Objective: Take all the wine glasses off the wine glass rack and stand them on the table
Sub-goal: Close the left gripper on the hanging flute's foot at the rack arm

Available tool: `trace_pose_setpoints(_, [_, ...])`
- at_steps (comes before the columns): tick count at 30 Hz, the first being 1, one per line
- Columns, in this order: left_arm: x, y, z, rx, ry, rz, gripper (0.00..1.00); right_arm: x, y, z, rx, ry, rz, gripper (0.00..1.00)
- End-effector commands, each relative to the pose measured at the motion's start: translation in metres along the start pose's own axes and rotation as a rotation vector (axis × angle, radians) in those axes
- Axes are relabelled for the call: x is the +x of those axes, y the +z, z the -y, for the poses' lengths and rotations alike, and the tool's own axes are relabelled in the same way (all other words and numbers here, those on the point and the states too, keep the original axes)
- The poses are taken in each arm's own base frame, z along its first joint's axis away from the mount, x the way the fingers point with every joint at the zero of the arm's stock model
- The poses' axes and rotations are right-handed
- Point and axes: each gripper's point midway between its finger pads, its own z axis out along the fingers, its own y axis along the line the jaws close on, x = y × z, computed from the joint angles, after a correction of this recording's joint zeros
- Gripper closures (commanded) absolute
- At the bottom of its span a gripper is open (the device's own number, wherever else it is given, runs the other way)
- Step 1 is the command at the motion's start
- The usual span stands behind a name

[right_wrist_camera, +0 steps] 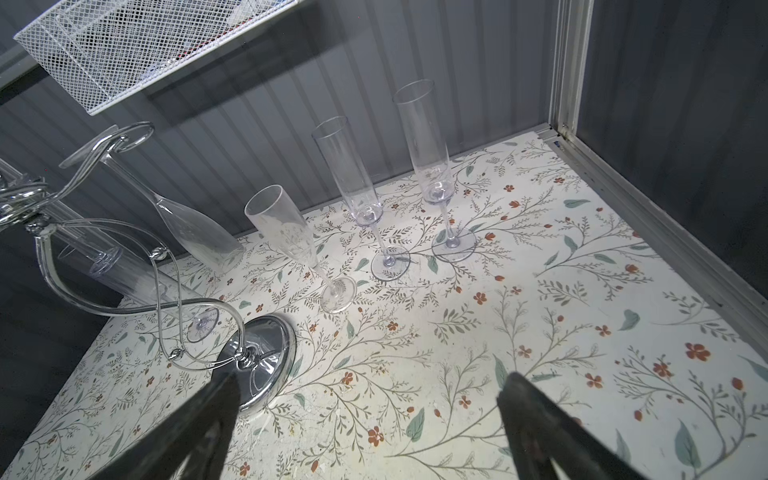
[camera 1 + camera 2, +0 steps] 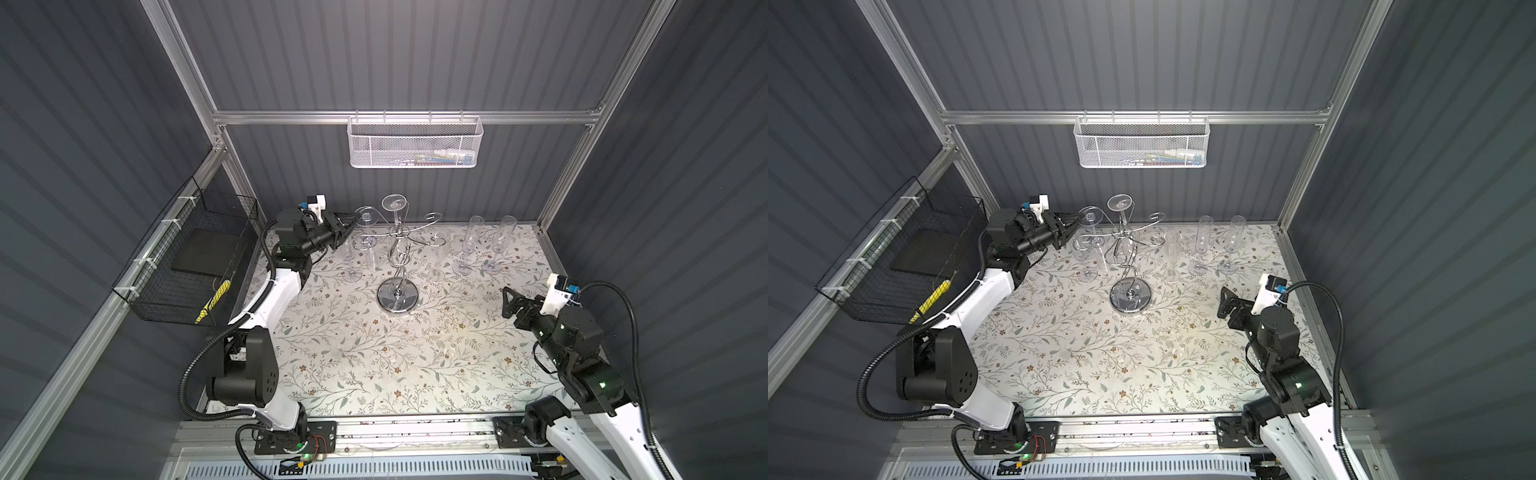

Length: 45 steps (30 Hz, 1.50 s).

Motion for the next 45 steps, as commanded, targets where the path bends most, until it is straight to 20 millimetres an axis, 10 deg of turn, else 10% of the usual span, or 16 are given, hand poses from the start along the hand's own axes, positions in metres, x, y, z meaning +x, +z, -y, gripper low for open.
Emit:
trace_pose_setpoints(1, [0.004,-0.001,0.004,0.008,0.01,-0.007,0.82,0.003,-0.002,0.008,0.034,0.002,0.001,0.01])
trace_pose_setpoints(19, [0.0,-0.006,0.024,0.011,-0.058,0.044,1.0,0.001,-0.006,0.01,0.039,0.019,0.017,0.01])
trace_pose_setpoints(45, [-0.016,0.006,0.06,0.114,-0.106,0.125,1.0,0.001,-0.014,0.014,0.049,0.018,0.016,0.01])
